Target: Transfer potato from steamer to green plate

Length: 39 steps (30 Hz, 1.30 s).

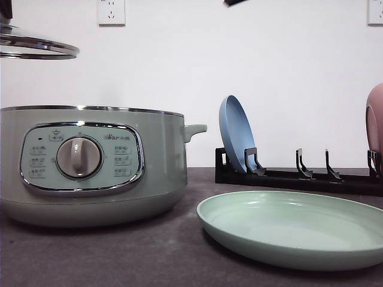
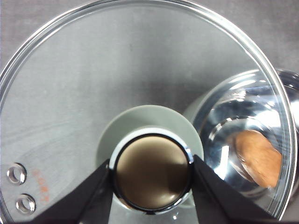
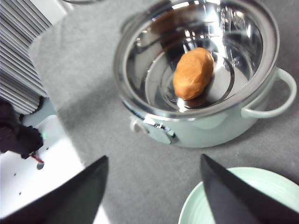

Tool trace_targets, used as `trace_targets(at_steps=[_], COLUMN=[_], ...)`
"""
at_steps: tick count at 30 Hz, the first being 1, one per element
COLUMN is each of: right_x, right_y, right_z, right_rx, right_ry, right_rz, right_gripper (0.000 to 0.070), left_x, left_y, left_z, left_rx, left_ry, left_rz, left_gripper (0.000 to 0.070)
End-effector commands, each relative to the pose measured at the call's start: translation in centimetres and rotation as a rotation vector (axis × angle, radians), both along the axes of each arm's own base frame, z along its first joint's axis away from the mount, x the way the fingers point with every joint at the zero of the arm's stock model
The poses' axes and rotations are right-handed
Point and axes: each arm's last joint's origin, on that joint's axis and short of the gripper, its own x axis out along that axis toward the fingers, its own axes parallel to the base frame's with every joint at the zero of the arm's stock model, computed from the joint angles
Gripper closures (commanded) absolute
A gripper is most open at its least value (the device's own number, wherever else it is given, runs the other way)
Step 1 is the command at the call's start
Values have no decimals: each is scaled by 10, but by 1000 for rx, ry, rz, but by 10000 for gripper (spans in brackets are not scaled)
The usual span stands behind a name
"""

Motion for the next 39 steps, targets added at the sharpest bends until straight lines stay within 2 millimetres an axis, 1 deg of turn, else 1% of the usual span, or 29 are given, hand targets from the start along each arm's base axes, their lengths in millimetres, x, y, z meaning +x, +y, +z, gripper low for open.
trace_targets(at_steps=[1,3,5,11,14,18,21,23,26,29,34,39], right_x=[9,22,35,72,86,98,104,107,110,112,115,118], right_y=[14,26,41,86,107,134,152,163,175,185,195,200], right_z=[7,10,12,6,-2,-16,-31,-43,-58,-73,-93,-110], right_rx=[8,-4,-18,-79,-105,-139,-179,-206,-247,-275,-319,-363], right_ry=[-5,0,5,3,0,-10,-19,-26,-45,-56,-62,-58], right_rz=[10,18,30,37,36,34,24,16,-5,-15,-32,-46], right_gripper=[252,223,209,207,203,202,197,177,162,162,162,162], left_x=[-2,-2,-2,-2,-2,-2,-2,-2,-2,-2,-2,-2], left_y=[3,6,9,15,17,17,17,17,17,17,17,17], left_z=[13,13,13,13,13,13,13,13,13,13,13,13], left_rx=[10,12,13,14,14,13,13,13,13,13,13,13], left_ry=[-75,-75,-75,-76,-75,-76,-75,-75,-75,-75,-75,-74], left_rz=[5,14,23,47,51,53,53,53,53,53,53,53], left_gripper=[699,699,699,699,699,699,699,699,699,699,699,699])
